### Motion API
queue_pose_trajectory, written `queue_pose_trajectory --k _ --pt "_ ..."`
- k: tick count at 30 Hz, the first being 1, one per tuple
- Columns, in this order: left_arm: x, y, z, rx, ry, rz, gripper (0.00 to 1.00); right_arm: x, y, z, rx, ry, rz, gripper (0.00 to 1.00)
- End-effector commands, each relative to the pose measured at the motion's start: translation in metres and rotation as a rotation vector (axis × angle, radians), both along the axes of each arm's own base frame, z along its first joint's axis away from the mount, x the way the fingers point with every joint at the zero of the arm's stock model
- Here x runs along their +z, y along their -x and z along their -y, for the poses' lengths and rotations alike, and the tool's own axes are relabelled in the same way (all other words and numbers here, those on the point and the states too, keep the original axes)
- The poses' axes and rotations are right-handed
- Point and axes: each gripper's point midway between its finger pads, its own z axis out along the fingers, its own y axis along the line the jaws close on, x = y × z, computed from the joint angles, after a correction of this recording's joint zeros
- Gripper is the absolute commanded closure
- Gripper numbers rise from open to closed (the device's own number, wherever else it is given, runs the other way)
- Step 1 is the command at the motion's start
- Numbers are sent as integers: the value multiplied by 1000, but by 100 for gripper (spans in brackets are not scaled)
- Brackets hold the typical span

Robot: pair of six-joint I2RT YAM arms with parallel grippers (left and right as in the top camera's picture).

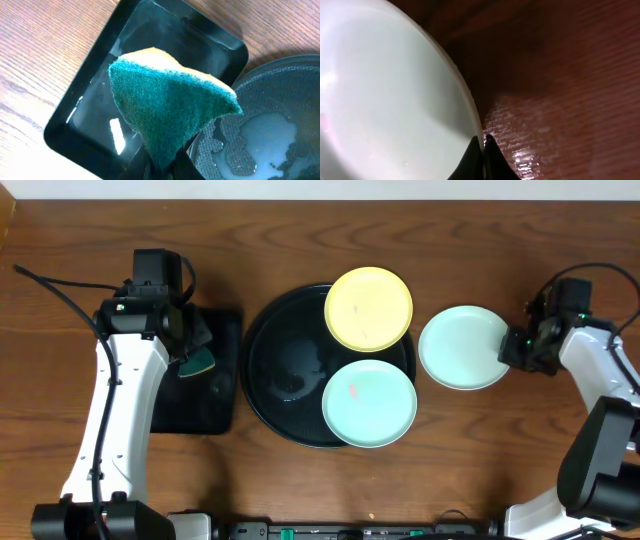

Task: Clean dirty plates on tray and stack at the side
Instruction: 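Place the mint plate on the table right of the tray, then move right gripper to grip the rim of the other mint plate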

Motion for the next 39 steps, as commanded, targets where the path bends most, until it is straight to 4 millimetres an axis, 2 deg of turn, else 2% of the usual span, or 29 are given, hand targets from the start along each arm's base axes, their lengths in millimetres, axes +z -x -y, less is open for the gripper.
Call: queue_pose_trajectory --k 1,3,6,9,12,15,17,21,26,30,34,39 --pt "3 -3 -3 -8 -17 5 93 1 1 0 23 5 12 85" --pt "3 -3 -3 -9 -17 5 93 6 0 -3 27 -13 14 71" --pt "3 -3 -3 -9 -17 5 93 31 -5 -11 51 -51 15 59" --pt "3 -3 -3 -9 -17 5 93 68 -13 -20 75 -60 25 55" --pt "3 -3 -3 -9 -17 5 93 105 -21 -49 140 -144 54 52" --pt "3 -3 -3 -9 -17 5 93 119 -18 -86 224 -213 47 51" --pt "3 -3 -3 -9 -17 5 93 114 -8 -109 273 -228 5 49" --pt "3 -3 -3 -9 -17 5 92 92 18 -151 361 -242 -103 48" --pt "3 -3 -3 -9 -17 5 93 58 52 -183 427 -241 -211 50" --pt "3 -4 -3 -9 -17 6 92 34 65 -196 481 -222 -240 57" --pt "3 -4 -3 -9 -17 8 93 14 71 -204 523 -193 -251 67" --pt "3 -4 -3 -12 -18 7 93 -2 74 -201 536 -130 -293 70"
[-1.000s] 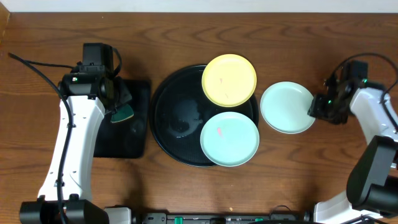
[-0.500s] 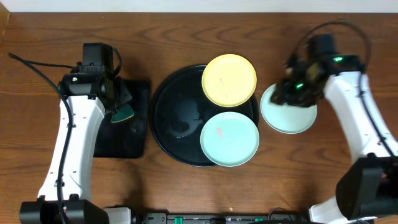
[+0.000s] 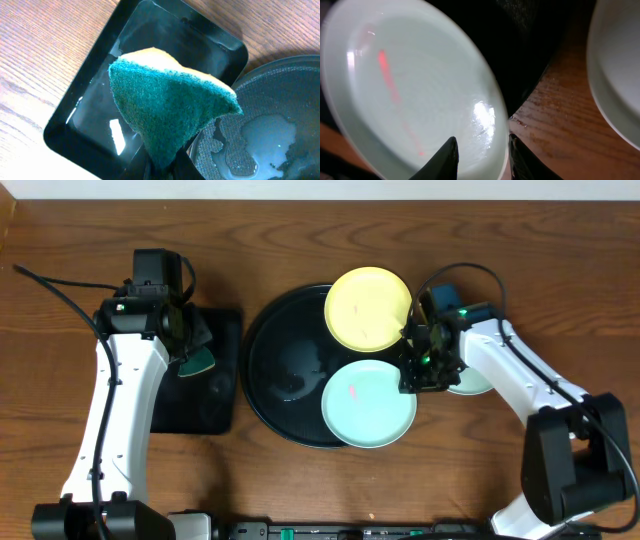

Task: Clean dirty plates on tray and stack at the side
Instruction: 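Move right gripper to grip the rim of the other mint plate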

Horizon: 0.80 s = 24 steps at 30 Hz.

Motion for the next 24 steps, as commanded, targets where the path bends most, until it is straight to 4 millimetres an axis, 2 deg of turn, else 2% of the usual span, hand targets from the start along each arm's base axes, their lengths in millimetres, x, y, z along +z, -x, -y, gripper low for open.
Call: queue_pose_trajectory --k 1,3,5,10,13,17,20,24 --pt "3 -3 -3 -11 -18 6 93 -14 3 5 19 66 -19 71" --pt "3 -3 -3 -11 -18 6 93 -18 5 6 20 73 -33 75" --pt "3 -3 -3 -11 -18 6 93 -20 4 6 21 74 -36 84" --pt "3 -4 -3 -11 -18 6 93 -20 2 4 17 68 -27 99" --pt "3 -4 -3 -11 -18 7 93 -18 2 -2 25 49 -24 99" --pt "3 -4 -3 -11 -18 7 93 -8 -6 -26 32 9 11 99" --pt "3 -4 -3 -11 -18 6 93 -2 -17 -47 -37 -14 53 99" --pt "3 -4 -2 -14 -10 6 93 -2 -29 -74 -183 -39 86 99"
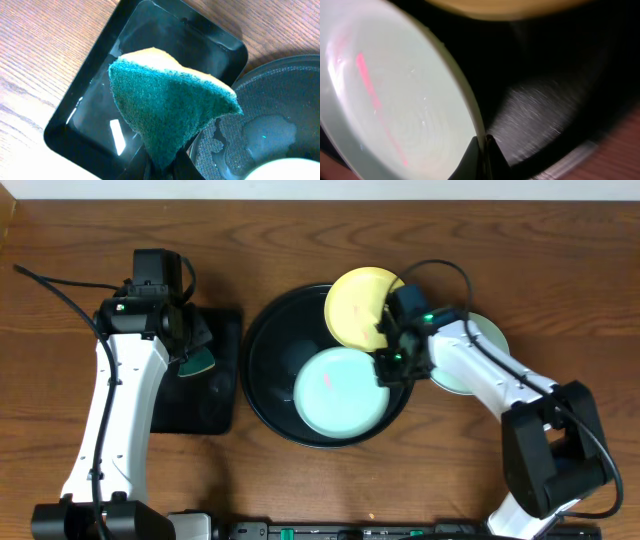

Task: Clean dirty plates on tray and stack at the side
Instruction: 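Move right gripper to grip the rim of the other mint plate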

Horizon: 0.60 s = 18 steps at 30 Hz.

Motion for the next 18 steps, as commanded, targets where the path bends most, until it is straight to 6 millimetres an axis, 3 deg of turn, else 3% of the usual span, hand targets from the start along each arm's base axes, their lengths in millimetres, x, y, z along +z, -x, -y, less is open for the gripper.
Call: queue_pose_trajectory --k 1,7,11,16,18 --pt "3 -4 -1 -13 -6 7 93 2 -7 -22 -167 -27 -11 99" --pt "3 -4 -1 -13 -6 7 93 -18 -3 -46 -175 -9 -6 99" --pt "3 -4 -1 -13 -6 6 93 -22 1 -48 -166 -2 -22 97" --pt "2 -4 2 -20 2 6 93 -19 -3 -53 -117 -40 -3 64" --pt "2 -4 9 -38 26 5 93 -19 -4 -53 -105 -42 3 63"
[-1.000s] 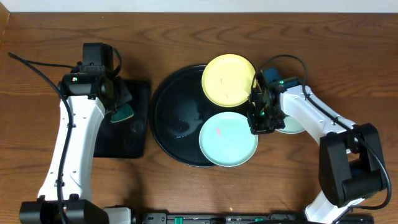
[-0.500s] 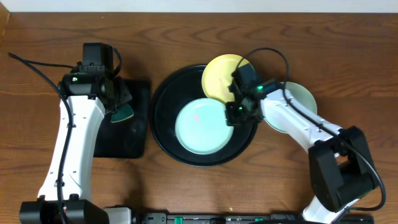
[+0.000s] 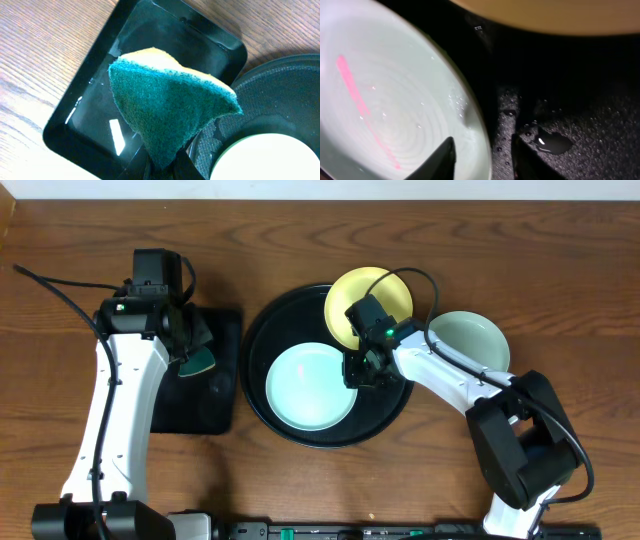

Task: Clean dirty plates on tray and stack at the side
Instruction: 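Move right gripper to grip the rim of the other mint plate, then bring the sponge with the left gripper onto the second mint plate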

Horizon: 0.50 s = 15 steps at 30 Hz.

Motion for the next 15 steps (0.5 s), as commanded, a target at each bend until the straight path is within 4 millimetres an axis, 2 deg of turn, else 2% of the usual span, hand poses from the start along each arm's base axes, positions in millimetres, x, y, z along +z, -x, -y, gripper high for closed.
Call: queue_pose_trajectory --k 1,4,11,15 --pt "1 -4 13 -61 31 3 92 5 -5 -4 25 -21 18 65" --pt "-2 -4 25 -111 40 -7 93 1 -5 -4 32 -15 13 72" --pt "-12 -4 53 -180 54 -35 93 -3 -5 -3 30 -12 9 98" --pt "-27 -3 73 -226 86 -81 93 -3 -5 -3 26 -12 7 99"
